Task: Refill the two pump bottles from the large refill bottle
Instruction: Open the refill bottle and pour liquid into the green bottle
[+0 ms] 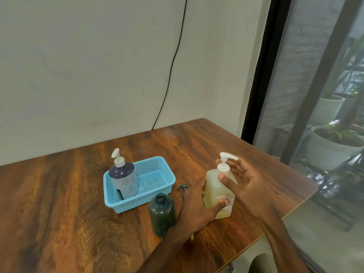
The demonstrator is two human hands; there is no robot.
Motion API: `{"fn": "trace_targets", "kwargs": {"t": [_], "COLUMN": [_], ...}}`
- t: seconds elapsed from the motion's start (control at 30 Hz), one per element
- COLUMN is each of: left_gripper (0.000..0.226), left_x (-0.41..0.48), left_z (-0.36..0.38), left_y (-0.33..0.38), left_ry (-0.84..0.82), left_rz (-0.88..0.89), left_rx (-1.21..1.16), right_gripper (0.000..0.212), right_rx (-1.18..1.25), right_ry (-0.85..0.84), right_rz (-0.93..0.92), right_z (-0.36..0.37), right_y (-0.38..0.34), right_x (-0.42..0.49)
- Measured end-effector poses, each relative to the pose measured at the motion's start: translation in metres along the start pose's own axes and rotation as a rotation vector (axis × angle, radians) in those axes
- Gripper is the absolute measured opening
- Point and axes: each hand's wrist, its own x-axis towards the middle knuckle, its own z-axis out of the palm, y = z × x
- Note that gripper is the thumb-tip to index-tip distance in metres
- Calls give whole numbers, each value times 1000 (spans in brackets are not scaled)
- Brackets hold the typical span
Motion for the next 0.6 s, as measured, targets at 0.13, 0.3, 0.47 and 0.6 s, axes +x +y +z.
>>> {"fn": "trace_targets", "kwargs": {"t": [0.13, 0.3, 0.47, 0.6], "left_gripper": [80, 74, 61, 78], "left_x": [-2, -3, -4, -5], "left_z": [-1, 0, -1, 0], "left_y": [3, 2, 4, 3], "left_ry": [3, 13, 4, 26], "left_rz": [8, 10, 14, 35], "left_rx": [5, 2, -20, 19], "right_gripper": [45, 47, 43, 48], "right_rx": [-137, 0, 53, -201], "right_ry": [215, 59, -102, 122], "right_rz": [-39, -21, 21, -21], "right_z": [6, -2, -10, 1], "right_y": [-2, 4, -1, -3], "right_x": [0, 4, 2, 1]}}
